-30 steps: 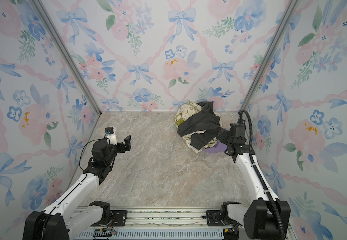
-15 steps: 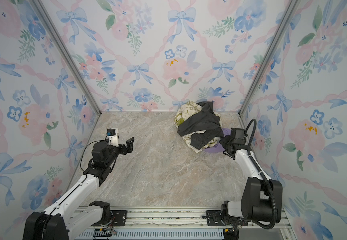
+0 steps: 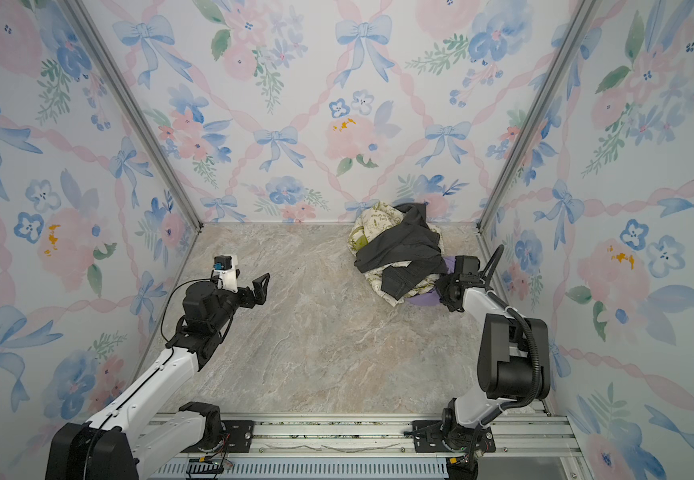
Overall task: Pick out a specific cloth from the pile
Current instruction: 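Reach the right gripper to the purple cloth edge under the pile, then grasp the purple cloth with the right gripper and pull it out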
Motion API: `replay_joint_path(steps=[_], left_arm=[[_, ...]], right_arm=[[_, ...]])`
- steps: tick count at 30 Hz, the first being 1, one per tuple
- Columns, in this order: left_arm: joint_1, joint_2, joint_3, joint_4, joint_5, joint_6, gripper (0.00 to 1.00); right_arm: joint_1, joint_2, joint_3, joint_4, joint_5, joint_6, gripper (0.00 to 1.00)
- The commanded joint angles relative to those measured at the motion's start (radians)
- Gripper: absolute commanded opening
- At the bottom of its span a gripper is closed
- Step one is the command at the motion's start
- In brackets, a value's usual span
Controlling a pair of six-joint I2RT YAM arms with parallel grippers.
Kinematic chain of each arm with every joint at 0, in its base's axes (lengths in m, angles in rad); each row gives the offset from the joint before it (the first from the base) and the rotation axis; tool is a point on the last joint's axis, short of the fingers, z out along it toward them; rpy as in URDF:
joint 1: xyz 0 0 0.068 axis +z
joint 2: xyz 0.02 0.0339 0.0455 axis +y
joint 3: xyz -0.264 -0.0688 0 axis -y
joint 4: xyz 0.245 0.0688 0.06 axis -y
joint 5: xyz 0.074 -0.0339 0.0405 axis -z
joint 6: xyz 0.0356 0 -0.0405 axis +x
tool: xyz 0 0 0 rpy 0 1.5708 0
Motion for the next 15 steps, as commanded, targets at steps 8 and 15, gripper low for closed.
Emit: replay_joint_path(steps=[8,15], left_arm=[[0.012,-0.013,0.024,0.019,0.021,0.013,0.98],[0.014,-0.004,0.054,0.019,0.038,0.013,0.98]], right_arm=[[0.016,-0.094,0.042,-0.029,0.092,0.05,0.0],[0.051,-0.193,0.128,-0.066,0.2,0.037,0.0]])
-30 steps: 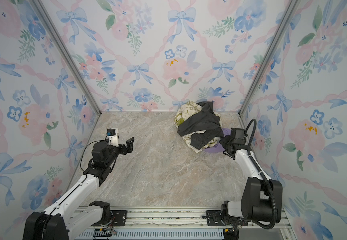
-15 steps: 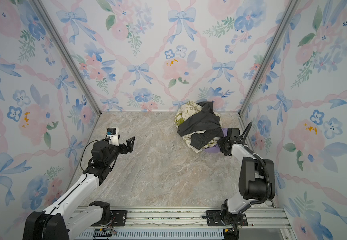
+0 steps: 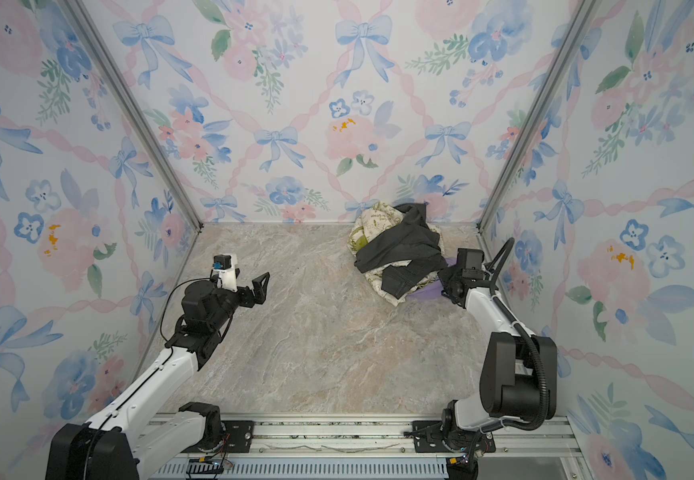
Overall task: Pick out a specific cloth from the pile
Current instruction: 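Grasp the purple cloth with the right gripper and pull it out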
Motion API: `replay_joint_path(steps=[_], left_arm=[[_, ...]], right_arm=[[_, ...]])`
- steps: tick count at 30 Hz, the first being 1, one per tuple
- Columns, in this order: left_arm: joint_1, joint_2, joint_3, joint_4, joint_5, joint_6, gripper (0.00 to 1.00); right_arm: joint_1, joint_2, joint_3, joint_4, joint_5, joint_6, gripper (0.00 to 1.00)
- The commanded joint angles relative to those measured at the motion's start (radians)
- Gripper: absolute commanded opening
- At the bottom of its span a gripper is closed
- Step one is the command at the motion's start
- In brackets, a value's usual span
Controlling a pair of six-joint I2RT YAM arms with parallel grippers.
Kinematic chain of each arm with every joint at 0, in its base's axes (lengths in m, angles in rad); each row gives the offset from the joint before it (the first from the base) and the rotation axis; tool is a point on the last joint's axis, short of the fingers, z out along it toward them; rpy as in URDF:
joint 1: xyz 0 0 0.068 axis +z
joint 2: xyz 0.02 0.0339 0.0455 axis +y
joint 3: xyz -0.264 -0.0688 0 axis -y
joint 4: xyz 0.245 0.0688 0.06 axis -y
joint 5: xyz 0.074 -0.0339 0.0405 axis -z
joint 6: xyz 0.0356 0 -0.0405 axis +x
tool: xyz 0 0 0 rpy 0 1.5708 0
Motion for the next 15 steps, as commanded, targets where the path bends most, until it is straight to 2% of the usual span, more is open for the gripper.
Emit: replay_joint_path(steps=[1,15], left_arm=[[0.008,-0.003,0.043,0.019,0.024,0.012,0.98],[0.008,0.004,0.086,0.033,0.063,-0.036,0.98]], right_arm=[[0.021,-0.055,0.081,-0.022,0.095,-0.007,0.0],[0.046,-0.131,0.26,-0.032,0.186,-0.06,0.0]])
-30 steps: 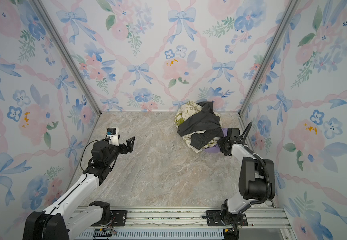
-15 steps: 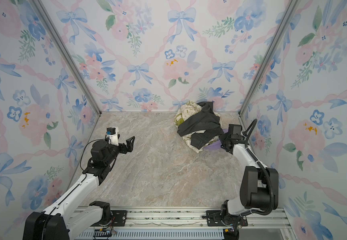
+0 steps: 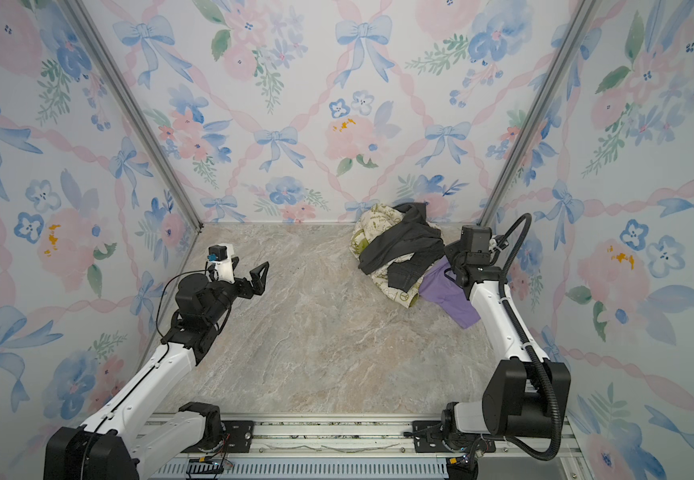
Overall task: Pick out a specific cloth from the pile
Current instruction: 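Grasp the purple cloth with the right gripper and pull it out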
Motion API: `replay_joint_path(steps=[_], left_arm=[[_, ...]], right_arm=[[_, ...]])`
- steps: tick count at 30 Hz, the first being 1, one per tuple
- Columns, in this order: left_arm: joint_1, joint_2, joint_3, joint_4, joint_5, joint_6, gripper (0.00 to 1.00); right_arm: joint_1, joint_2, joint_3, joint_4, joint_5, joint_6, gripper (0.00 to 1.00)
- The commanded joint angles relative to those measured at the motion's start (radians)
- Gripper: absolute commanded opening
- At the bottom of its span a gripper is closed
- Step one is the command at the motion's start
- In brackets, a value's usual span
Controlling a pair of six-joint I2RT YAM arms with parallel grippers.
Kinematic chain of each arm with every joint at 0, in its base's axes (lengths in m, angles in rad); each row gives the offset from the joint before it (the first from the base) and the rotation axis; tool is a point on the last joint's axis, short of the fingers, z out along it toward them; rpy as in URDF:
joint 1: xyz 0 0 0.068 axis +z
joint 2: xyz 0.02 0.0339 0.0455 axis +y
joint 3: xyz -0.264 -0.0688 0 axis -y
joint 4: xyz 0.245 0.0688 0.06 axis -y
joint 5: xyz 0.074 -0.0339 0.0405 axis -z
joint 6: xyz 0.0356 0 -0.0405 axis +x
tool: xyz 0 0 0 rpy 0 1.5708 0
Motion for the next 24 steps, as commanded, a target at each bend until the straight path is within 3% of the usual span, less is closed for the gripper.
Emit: replay_joint_path(steps=[1,13,20,24], left_arm=[[0.008,0.005,0.018,0.018,0.025,-0.031,0.98],[0.006,0.027,0.005,0.021,0.031,-0.098,0.98],[0.0,0.049,0.008,0.022,0.033,-0.116,0.98],[-0.006,0.059,0.013,0.022,0.034,-0.12,0.98]], right_arm=[[0.006,-0.049,0.083,0.034,0.052,-0.04,0.0],[0.025,-0.108,0.148,0.015,0.122,-0.169,0.0],[0.08,-0.131,0.219,0.016,0.17,-0.313,0.0],[0.154,-0.121,0.28,0.022,0.199,-0.456,0.0]])
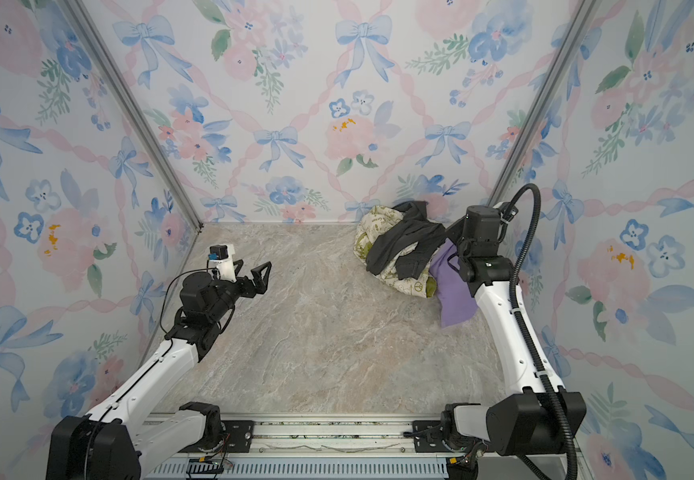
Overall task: Pick out a specific cloth from the pile
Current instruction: 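Grasp the purple cloth with the right gripper and pull it out, then carry the purple cloth toward the left gripper and lower it onto the table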
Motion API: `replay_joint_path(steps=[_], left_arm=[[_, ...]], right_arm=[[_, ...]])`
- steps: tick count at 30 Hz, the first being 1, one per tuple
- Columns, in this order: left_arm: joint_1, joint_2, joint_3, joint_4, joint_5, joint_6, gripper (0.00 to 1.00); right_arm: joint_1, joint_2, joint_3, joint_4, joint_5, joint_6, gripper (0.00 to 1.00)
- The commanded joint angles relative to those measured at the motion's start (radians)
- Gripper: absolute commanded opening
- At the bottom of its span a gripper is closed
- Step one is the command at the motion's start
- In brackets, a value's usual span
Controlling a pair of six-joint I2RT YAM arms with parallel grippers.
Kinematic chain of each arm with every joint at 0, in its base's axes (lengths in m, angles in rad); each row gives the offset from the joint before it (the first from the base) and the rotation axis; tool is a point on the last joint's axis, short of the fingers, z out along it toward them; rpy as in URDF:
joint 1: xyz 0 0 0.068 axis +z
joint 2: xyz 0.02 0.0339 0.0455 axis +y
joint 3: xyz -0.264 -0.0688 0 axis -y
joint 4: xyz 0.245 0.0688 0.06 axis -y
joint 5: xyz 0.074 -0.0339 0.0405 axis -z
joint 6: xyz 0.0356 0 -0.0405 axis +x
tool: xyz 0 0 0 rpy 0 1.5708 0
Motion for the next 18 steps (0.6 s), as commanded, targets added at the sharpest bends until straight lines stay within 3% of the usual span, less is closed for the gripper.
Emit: replay_joint_path(steps=[1,10,18], left_arm=[[-0.007,0.012,0.014,0.016,0.019,-0.02,0.98],[-0.037,0.027,0.008,0.021,-0.001,-0.025,0.98],[-0.05,0.026,0.0,0.025,-0.001,-0.026,0.98]], right_arm=[[0.066,-0.034,0.107,0.08,0.062,-0.181,0.0],[0.292,0.037,0.243,0.09,0.068,-0.48,0.0],[0.485,0.124,0.313,0.06,0.028,-0.595,0.0]])
